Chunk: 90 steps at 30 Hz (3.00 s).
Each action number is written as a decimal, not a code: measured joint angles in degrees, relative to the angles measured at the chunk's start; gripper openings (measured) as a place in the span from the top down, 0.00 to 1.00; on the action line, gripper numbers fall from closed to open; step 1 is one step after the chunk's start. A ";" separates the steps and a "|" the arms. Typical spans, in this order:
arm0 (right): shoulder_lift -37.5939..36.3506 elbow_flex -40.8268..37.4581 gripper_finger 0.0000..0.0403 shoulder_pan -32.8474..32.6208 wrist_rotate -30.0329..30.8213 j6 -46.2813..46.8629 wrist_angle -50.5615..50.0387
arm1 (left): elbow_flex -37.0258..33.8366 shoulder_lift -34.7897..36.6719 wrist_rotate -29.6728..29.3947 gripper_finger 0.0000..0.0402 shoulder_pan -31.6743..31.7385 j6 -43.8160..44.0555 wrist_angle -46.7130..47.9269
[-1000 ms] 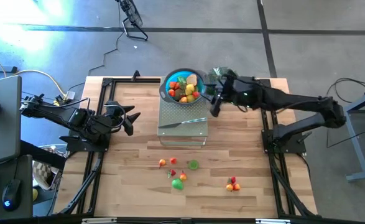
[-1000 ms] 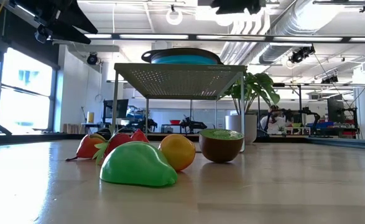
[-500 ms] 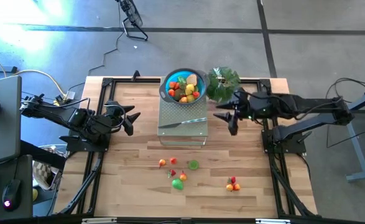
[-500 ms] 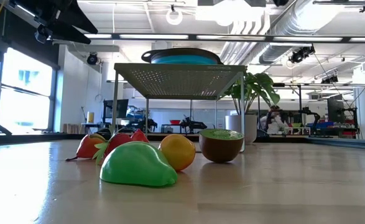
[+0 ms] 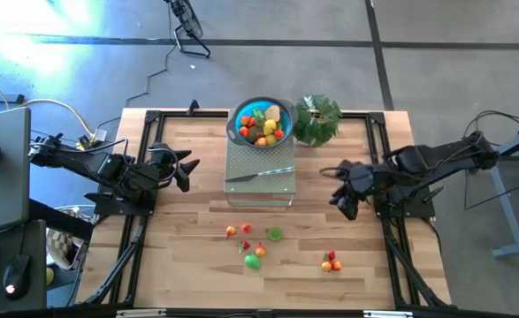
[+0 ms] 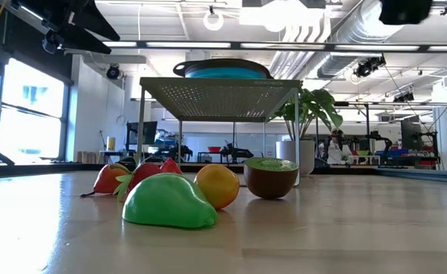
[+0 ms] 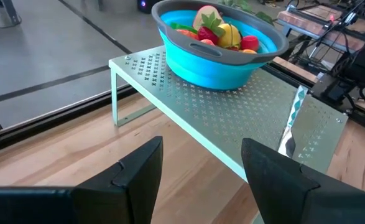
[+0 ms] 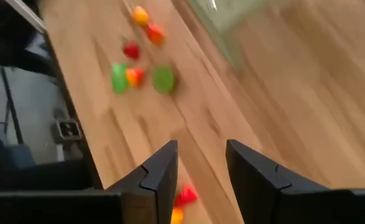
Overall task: Pick & Place Fruit
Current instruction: Put the red strawberry in the blue bowl on the shelf
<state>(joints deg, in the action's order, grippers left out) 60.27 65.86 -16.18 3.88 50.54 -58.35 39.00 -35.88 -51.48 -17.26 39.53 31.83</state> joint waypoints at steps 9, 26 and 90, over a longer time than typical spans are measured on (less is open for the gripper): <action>0.02 -3.00 0.68 -6.39 0.30 15.40 -9.31 | 0.00 0.00 3.54 0.47 0.00 3.75 0.02; 0.04 -7.93 0.67 -10.89 -2.83 39.35 -9.14 | 0.00 0.00 4.22 0.47 -0.02 4.26 0.09; 38.26 -7.87 0.32 -24.17 -2.44 72.70 15.18 | 0.00 0.00 12.02 0.47 -0.02 4.30 0.09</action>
<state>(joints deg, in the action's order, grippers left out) 98.53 58.00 -40.36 1.44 123.24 -43.17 39.00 -35.88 -39.46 -17.28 43.83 31.92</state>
